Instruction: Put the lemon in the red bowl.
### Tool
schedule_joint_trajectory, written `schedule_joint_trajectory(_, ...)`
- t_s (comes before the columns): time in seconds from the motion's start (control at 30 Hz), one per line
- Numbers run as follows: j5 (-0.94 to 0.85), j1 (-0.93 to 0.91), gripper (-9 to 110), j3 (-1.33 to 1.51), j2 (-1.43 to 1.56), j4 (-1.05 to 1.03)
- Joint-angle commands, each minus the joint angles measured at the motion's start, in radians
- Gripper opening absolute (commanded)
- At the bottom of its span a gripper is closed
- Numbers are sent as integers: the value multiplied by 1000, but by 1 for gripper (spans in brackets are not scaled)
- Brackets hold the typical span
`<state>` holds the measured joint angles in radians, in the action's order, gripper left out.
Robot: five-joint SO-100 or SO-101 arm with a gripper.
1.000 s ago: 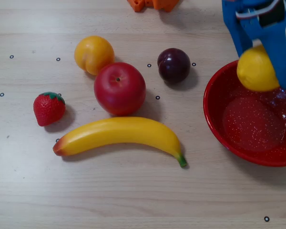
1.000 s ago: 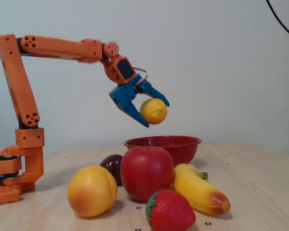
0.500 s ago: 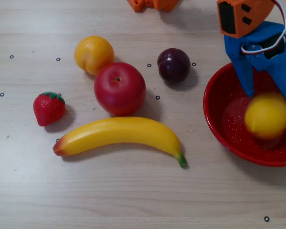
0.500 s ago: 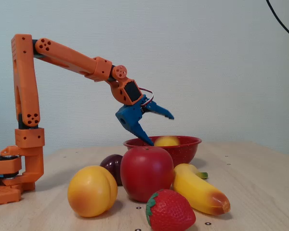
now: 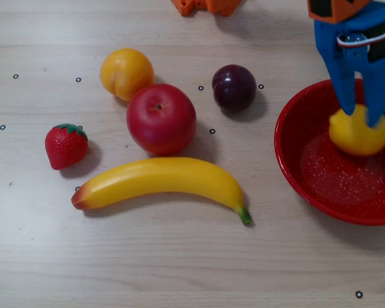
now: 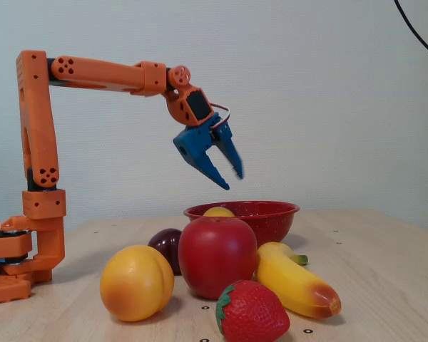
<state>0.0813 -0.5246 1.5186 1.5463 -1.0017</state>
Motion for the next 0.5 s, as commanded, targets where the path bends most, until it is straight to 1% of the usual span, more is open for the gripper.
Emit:
schedule_joint_trajectory(0.0, -18, 72, 0, -120, 152, -43)
schedule_joint_trajectory(0.17, -26, 156, 0, -91, 278, -176)
schedule_joint_trajectory(0.47, 18, 368, 0, 135, 586, -301)
